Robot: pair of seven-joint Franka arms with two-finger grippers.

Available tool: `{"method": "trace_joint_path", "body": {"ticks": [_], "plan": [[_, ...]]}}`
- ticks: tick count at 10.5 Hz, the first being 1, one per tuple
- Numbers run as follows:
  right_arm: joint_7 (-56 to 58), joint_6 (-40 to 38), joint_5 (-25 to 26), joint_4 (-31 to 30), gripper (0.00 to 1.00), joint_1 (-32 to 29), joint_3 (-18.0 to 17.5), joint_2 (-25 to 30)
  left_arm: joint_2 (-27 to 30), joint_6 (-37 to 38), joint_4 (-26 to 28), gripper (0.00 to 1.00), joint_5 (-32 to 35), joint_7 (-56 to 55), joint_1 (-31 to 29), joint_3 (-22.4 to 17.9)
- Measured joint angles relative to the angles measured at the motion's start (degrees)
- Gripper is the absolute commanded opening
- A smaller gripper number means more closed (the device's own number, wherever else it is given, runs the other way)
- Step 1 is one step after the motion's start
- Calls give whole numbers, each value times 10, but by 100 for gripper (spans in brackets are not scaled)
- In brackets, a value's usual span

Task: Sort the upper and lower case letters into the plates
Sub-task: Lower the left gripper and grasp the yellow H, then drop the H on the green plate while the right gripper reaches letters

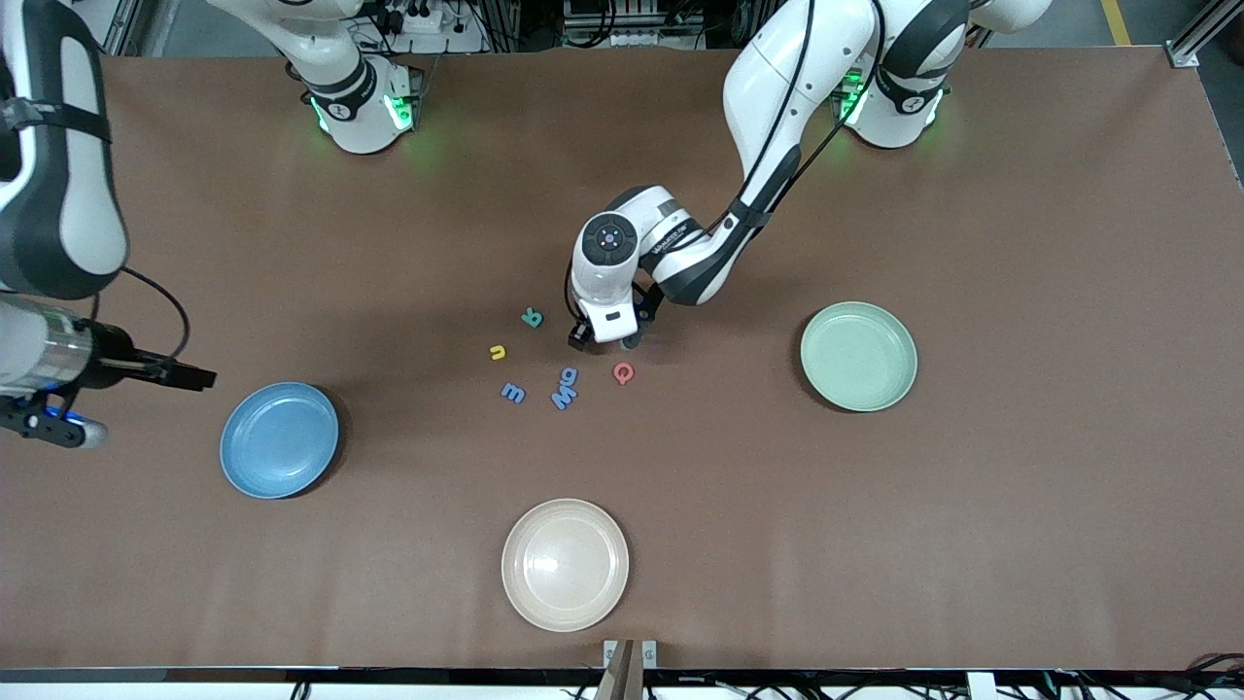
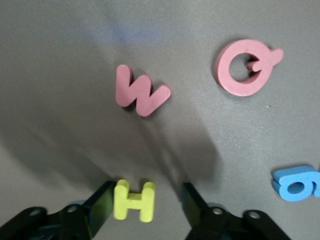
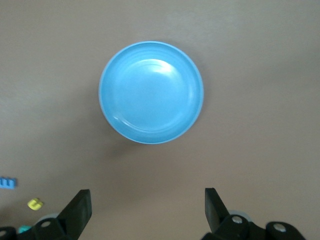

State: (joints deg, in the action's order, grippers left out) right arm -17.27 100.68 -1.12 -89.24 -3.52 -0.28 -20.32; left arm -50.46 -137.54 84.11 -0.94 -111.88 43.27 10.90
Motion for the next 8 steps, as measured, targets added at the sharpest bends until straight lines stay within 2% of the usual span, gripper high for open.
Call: {"method": "trace_joint_path", "body": {"ticks": [2, 5, 8], "plan": [[-105, 43, -1, -1, 100, 43, -2, -14, 0, 0, -1, 15, 0, 5, 0, 0], [-274, 122, -1, -3, 100, 112, -3, -48, 1, 13, -5, 14, 0, 42, -7, -4], [-418, 163, -1, -5, 100, 156, -3, -92, 23, 127, -24, 17, 0, 161, -75, 13]]}}
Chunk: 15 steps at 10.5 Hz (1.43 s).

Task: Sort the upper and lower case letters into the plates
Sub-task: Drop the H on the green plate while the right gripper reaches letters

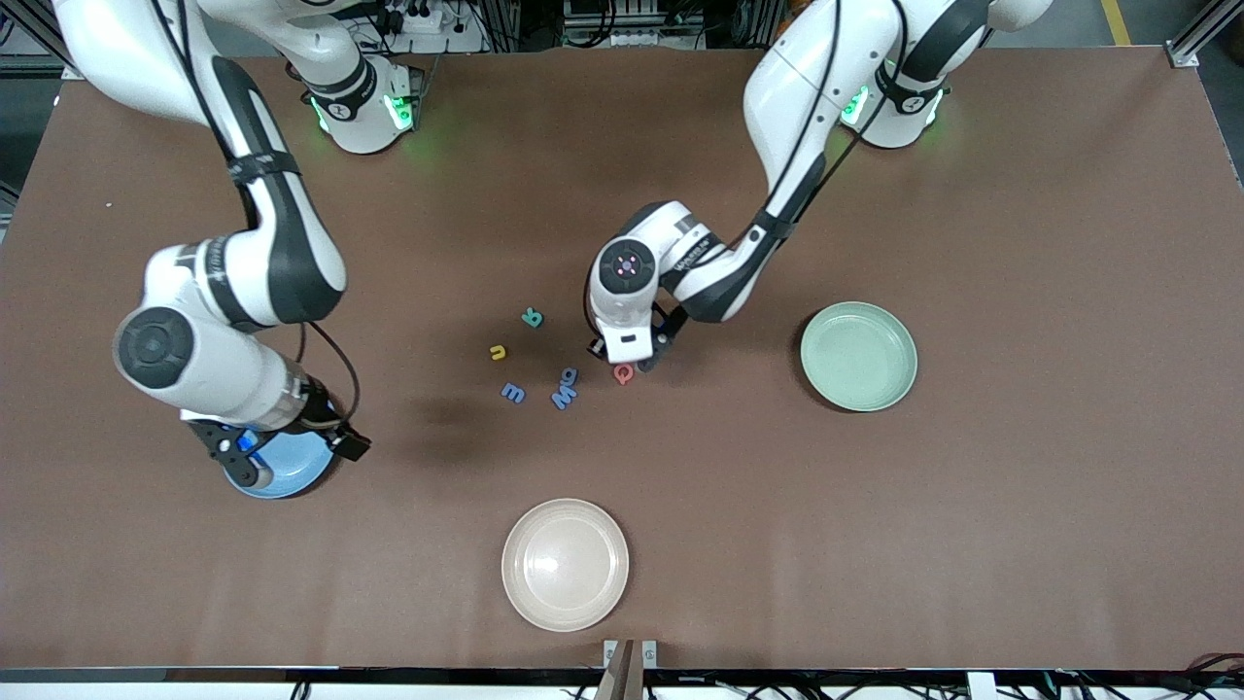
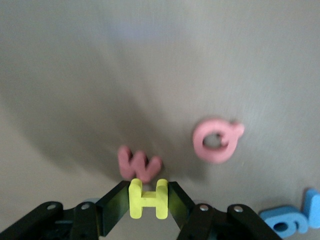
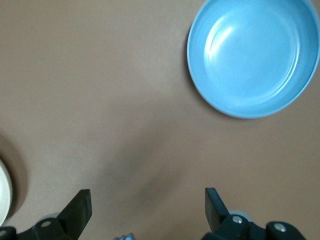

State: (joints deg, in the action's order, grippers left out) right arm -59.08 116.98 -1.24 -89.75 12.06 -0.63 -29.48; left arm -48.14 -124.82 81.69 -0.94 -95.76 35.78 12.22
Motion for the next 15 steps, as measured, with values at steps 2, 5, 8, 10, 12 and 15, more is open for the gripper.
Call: {"method": "trace_joint_path", "body": {"ticks": [2, 5, 8, 10, 12, 15], "plan": [[-43, 15, 0, 0, 100, 34, 0, -20, 32, 82, -4, 17, 0, 99, -61, 26], [-92, 42, 0, 0, 100, 77, 0, -42, 73, 205, -3, 17, 0, 312, -138, 35], [-114, 50, 0, -21, 100, 93, -2, -49, 83, 262, 26, 17, 46, 486, -202, 35], [-150, 130, 0, -70, 100, 93, -7, -41, 85, 262, 60, 19, 74, 565, -228, 35], [-174, 188, 0, -125, 100, 93, -18, -27, 90, 257, 85, 19, 100, 661, -261, 35], [-191, 215, 1, -136, 100, 111, -43, -24, 96, 228, 117, 100, 103, 778, -321, 37]]}}
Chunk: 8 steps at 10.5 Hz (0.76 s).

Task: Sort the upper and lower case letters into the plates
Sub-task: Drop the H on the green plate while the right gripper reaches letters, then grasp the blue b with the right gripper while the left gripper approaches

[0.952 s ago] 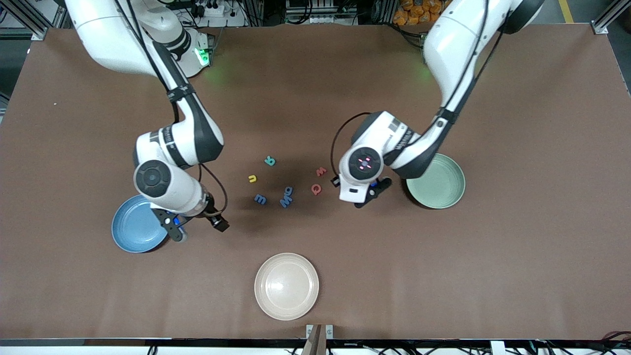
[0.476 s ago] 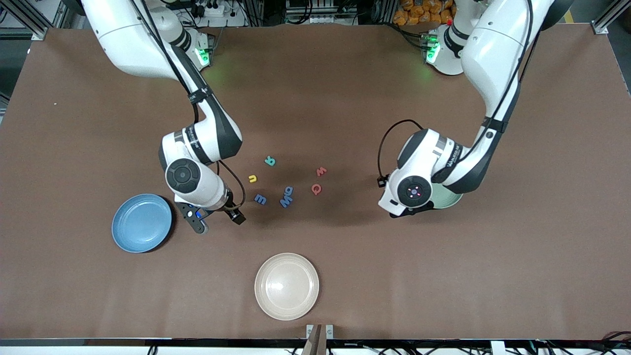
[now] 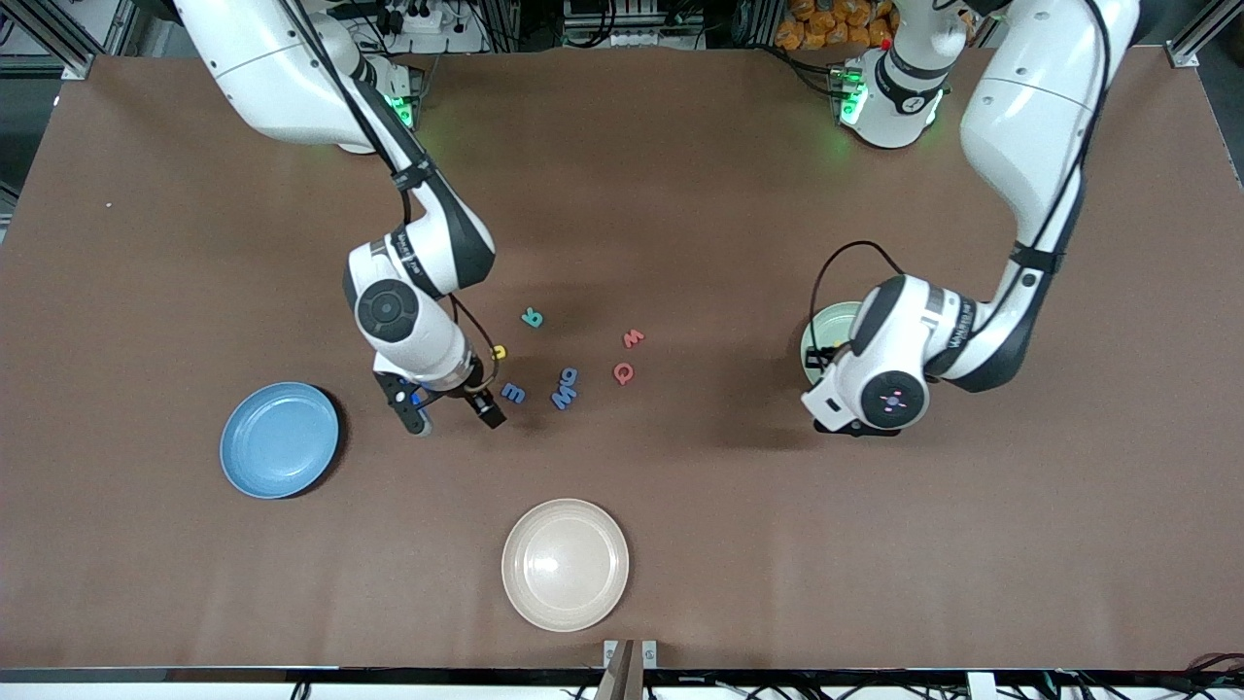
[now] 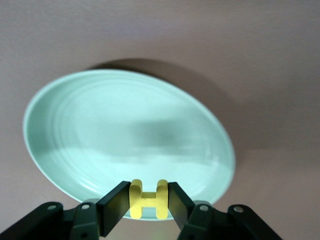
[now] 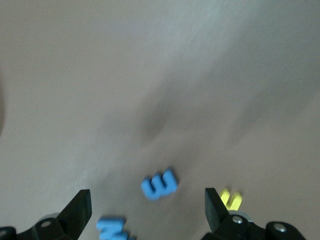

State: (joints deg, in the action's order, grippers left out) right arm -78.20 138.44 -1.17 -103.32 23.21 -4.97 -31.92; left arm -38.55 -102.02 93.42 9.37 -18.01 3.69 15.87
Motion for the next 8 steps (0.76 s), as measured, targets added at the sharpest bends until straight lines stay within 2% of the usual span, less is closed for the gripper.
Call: {"method": "trace_joint_path", "body": {"ticks": [2, 3, 5, 8], "plan": [[-5, 4, 1, 5, 100, 35, -2, -3, 1, -3, 2, 100, -12, -5, 2, 8], [-5, 4, 12, 15, 100, 48, -3, -13, 3, -5, 1, 100, -42, -24, 9, 11], [-9, 5, 99, 37, 100, 70, -7, -49, 9, -10, -5, 100, -115, -80, 17, 12], [-8, 12, 150, 47, 100, 75, -46, -75, 9, -54, -18, 100, -160, -232, 71, 15]]}}
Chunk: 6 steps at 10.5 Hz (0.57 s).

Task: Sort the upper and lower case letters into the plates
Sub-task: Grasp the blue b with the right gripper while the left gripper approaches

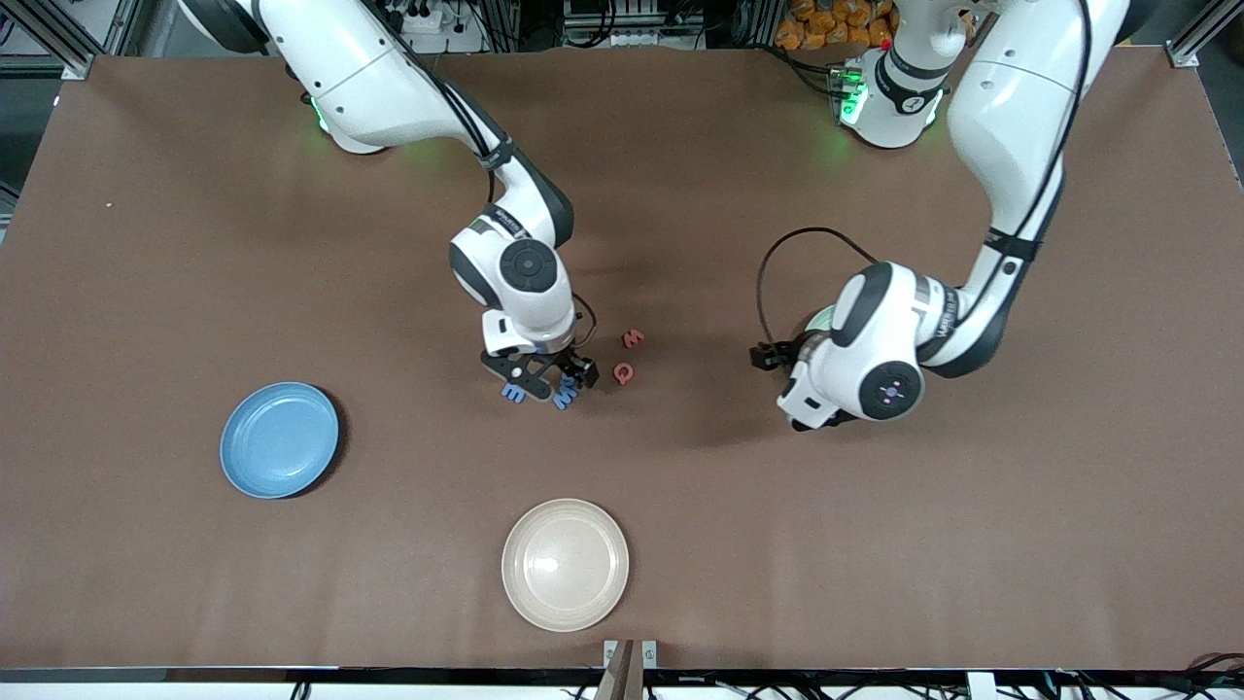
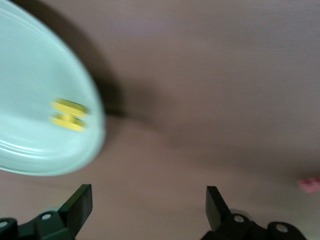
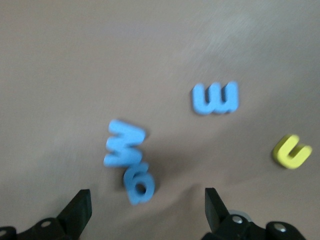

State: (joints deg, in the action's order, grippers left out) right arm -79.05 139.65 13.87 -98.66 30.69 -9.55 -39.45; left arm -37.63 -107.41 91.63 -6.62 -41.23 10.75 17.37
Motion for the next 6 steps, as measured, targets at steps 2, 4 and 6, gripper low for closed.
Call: {"method": "trace_joint_path", "body": {"ticks": [2, 4, 6], "plan": [[3, 0, 19, 1, 100, 3, -11, -1, -8, -63, -12, 100, -18, -108, 56, 0], [35, 0, 43, 1, 100, 3, -12, -3, -21, -103, -18, 100, -20, -170, 79, 0], [78, 0, 44, 1, 100, 0, -11, -5, -33, -123, -20, 100, -23, -194, 78, -4]]}}
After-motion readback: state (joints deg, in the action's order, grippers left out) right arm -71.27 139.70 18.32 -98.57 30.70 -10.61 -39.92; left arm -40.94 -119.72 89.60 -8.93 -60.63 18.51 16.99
